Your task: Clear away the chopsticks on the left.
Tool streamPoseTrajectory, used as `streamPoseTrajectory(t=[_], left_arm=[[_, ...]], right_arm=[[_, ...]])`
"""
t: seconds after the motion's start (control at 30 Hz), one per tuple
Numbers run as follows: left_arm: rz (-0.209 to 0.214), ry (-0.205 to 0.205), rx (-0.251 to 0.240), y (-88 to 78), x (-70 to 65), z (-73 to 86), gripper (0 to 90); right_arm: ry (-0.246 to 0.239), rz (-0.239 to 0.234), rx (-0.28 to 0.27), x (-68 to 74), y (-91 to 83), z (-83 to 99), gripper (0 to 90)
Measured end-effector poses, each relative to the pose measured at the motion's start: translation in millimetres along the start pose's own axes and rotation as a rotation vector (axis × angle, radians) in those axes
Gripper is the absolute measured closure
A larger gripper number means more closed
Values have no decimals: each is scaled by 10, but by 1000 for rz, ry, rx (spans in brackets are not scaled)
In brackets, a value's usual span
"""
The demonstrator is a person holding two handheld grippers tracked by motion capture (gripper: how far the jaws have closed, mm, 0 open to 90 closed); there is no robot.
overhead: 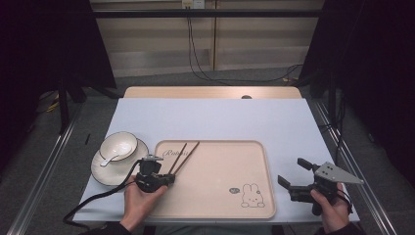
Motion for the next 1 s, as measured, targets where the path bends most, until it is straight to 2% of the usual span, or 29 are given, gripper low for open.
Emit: streamPoseTrajectory(t=[0.33, 0.4, 0.47, 0.73, 0.83, 0.87, 0.97, 1.0], left_arm=[[-5, 0, -16, 0, -23, 17, 841], [-9, 17, -16, 2, -20, 23, 839], [-12, 16, -20, 4, -23, 26, 839], [5, 25, -21, 2, -23, 23, 809], [20, 35, -16, -5, -28, 25, 764], [36, 35, -18, -8, -42, 24, 743], [36, 47, -28, -11, -38, 19, 678], [50, 37, -42, -10, -55, 12, 647]], right_arm=[[-9, -1, 4, -3, -1, 3, 36], [-10, -2, 4, -2, 0, 3, 36], [-9, -4, 3, 2, 0, 2, 37], [-8, -7, 7, 4, 1, 8, 37], [-9, -7, 8, 6, 7, 9, 37], [-9, -7, 9, 6, 7, 9, 37], [-7, -3, 7, 4, 4, 7, 37], [-10, -5, 6, 3, 5, 7, 37]])
Point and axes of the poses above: each handheld gripper's, and its own axes: y roughly forward along the jaws, z roughly out of its underside, x roughly to its left, the point moved 6 cm from there along y, roughly forward along the jaws, and after that the axes turned 5 degrees about -z, right-handed, at the moved point
